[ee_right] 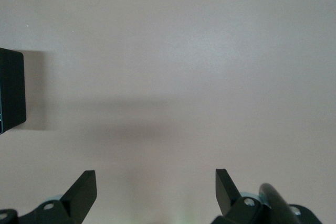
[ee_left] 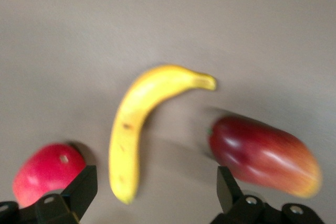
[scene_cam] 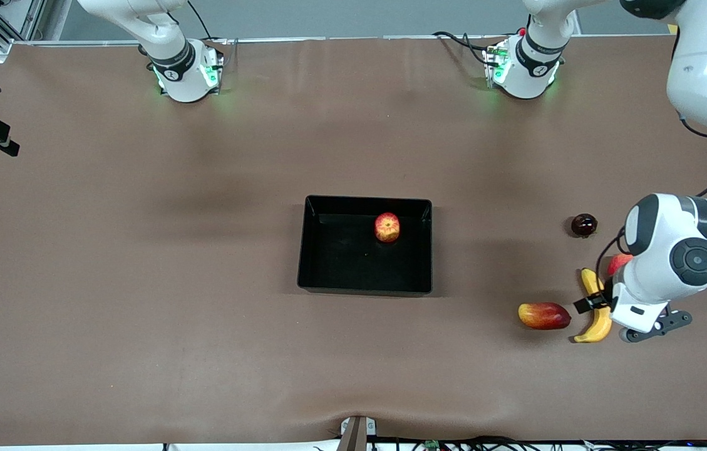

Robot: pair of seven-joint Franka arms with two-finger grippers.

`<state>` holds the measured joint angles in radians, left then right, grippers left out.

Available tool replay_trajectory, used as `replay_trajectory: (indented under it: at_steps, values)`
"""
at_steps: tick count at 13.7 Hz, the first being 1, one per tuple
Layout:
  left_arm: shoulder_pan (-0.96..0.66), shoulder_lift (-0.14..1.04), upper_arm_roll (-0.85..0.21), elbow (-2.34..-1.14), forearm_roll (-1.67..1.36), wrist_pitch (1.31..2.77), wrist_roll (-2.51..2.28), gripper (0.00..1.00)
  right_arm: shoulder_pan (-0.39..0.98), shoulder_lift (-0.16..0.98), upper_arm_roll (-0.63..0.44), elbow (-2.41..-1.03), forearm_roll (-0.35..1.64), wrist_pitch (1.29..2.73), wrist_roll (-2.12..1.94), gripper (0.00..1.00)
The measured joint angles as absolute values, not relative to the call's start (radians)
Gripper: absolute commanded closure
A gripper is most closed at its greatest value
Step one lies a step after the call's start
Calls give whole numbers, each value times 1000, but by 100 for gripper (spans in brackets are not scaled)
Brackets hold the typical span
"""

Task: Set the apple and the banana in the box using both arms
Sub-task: 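Grasp the yellow banana with the left gripper, then carry the banana with the left gripper over the box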

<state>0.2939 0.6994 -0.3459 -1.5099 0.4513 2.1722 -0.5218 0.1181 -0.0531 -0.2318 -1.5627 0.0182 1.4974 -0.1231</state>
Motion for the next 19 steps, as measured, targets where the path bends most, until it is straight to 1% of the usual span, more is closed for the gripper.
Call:
replay_trajectory:
  at_steps: [1, 2, 3, 4, 5, 6, 7, 8, 9, 13, 14, 16, 17, 19]
  values:
    - [313, 723, -345, -1510, 458, 2201, -486, 7, 120, -53, -232, -1563, 18, 1497, -123, 0]
    - [331, 747, -344, -1508, 460, 2235, -455, 14, 121, -53, -232, -1563, 17, 1497, -123, 0]
    - [346, 770, -343, -1506, 461, 2261, -431, 17, 122, -53, -232, -1563, 17, 1497, -123, 0]
    - [358, 791, -342, -1505, 461, 2284, -414, 22, 122, -53, -232, -1563, 17, 1498, -123, 0]
    - [366, 809, -339, -1504, 461, 2305, -406, 31, 124, -53, -232, -1562, 17, 1499, -123, 0]
    - [368, 823, -335, -1503, 462, 2317, -397, 46, 129, -53, -232, -1560, 17, 1502, -123, 0]
    - [368, 833, -332, -1501, 462, 2321, -396, 70, 136, -53, -232, -1557, 17, 1504, -123, 0]
    - [368, 839, -331, -1500, 462, 2322, -396, 96, 141, -53, -231, -1555, 17, 1506, -123, 0]
    - [368, 842, -331, -1498, 462, 2322, -396, 100, 144, -53, -232, -1554, 17, 1508, -123, 0]
    - [368, 829, -346, -1479, 462, 2305, -394, 100, 141, -53, -223, -1552, 16, 1512, -123, 0]
    - [370, 815, -366, -1471, 462, 2275, -393, 100, 113, -53, -184, -1552, 16, 1512, -123, 0]
    - [369, 762, -431, -1461, 462, 2193, -393, 100, 27, -53, -54, -1550, -1, 1512, -120, 0]
    - [367, 728, -469, -1460, 462, 2152, -393, 100, 11, -53, -21, -1549, -12, 1512, -115, 0]
    - [364, 665, -561, -1461, 462, 2077, -396, 100, 3, -53, -7, -1549, -22, 1512, -111, 0]
